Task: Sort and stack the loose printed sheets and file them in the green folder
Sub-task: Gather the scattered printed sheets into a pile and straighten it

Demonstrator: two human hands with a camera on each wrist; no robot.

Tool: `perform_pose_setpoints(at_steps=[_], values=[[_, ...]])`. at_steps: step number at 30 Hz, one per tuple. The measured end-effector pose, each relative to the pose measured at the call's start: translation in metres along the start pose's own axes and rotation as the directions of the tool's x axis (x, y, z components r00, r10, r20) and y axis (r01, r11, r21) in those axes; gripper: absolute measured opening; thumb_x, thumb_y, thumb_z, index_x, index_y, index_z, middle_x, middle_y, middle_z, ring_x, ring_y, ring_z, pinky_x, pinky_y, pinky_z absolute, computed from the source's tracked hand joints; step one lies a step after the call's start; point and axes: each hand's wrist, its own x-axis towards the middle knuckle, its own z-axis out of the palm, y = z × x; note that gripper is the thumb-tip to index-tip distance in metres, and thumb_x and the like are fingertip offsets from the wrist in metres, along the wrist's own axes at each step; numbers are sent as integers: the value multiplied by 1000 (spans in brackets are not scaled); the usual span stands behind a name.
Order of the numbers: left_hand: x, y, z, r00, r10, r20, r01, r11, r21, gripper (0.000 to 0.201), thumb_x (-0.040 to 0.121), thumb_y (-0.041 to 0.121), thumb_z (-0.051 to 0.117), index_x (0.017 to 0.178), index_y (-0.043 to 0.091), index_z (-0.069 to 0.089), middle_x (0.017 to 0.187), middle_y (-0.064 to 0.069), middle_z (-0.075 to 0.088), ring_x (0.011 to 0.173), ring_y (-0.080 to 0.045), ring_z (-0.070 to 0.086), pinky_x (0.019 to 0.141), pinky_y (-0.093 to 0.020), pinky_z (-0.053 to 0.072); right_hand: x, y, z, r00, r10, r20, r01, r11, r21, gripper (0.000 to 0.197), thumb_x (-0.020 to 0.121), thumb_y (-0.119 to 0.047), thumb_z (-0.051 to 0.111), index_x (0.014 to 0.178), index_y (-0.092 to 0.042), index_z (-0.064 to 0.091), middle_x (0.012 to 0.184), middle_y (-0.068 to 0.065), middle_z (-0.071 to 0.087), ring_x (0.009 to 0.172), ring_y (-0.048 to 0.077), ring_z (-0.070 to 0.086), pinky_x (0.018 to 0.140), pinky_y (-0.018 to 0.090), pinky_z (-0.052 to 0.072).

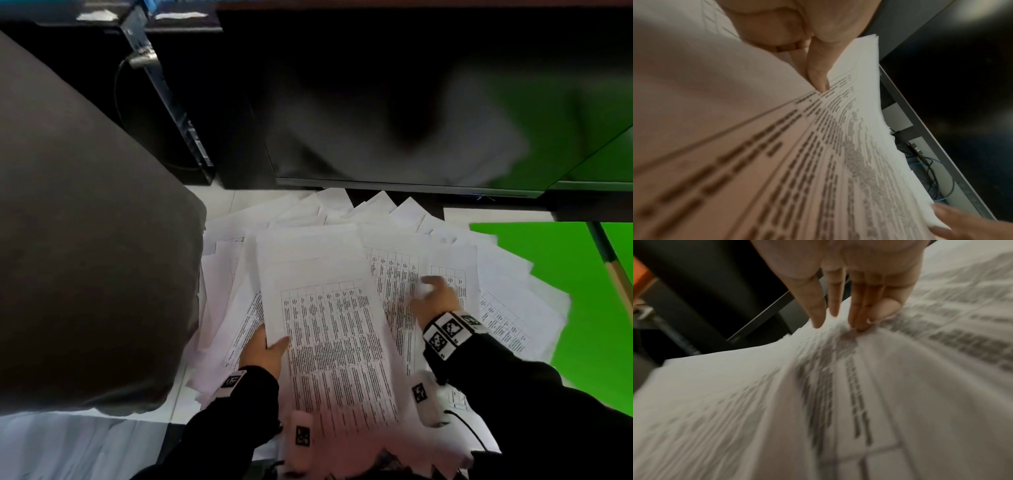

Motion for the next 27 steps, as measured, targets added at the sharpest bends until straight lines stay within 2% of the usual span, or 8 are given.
perform_pose_setpoints(at_steps=[2,4,8,13,17,20,24,27], values=[[0,0,-1,1000,3,0,-3,1000,17,35,88,18,61,122,12,56,119,-7,65,108,-24,60,95,-30,43,8,9,-10,987,143,-70,-139,989,54,53,76,-23,72,122,-16,47,111,12,62,78,21,55,72,25,43],[0,1,0,1000,3,24,-4,1000,18,35,90,19,58,123,11,54,120,-7,63,110,-24,58,96,-29,40,15,18,-11,975,220,36,-222,974,50,51,69,-32,78,110,-17,52,98,12,67,80,24,61,78,31,50],[-1,7,2,997,20,71,-25,997,72,32,93,21,52,123,9,53,122,-8,62,113,-25,56,98,-30,39,12,21,-2,980,102,171,-86,991,-101,31,76,-37,72,69,-15,50,68,3,61,62,21,57,66,32,52],[5,16,-4,995,75,60,-83,988,129,33,94,24,49,124,9,50,125,-8,56,116,-25,51,97,-29,35,5,26,-13,984,-52,168,74,989,-130,11,86,-27,62,84,-18,57,81,3,64,69,22,58,70,28,49],[10,28,-6,983,156,91,-168,977,129,33,94,21,49,126,10,46,127,-8,51,119,-25,48,103,-33,34,5,38,-25,957,-53,286,47,999,26,11,86,-21,62,77,-23,58,83,9,67,77,28,64,79,41,56],[5,41,-1,977,169,131,-177,983,47,41,94,24,49,133,17,40,136,5,44,128,-19,42,110,-37,30,0,44,-32,949,-100,300,31,973,227,12,87,-13,61,80,-23,61,75,2,65,68,19,60,65,32,51],[-7,56,17,987,121,107,-120,993,-22,24,94,23,50,117,17,46,113,4,57,117,-26,53,94,-32,39,-5,49,-41,937,-137,321,9,929,370,17,88,-8,59,87,-24,64,67,-12,69,63,7,61,60,23,48],[-15,63,33,992,104,76,-95,989,-111,16,92,16,55,106,14,48,105,-5,59,106,-25,57,85,-26,38,-10,47,-46,924,-144,355,-25,902,431,31,89,4,50,90,-24,64,79,-5,71,73,17,60,69,31,49]])
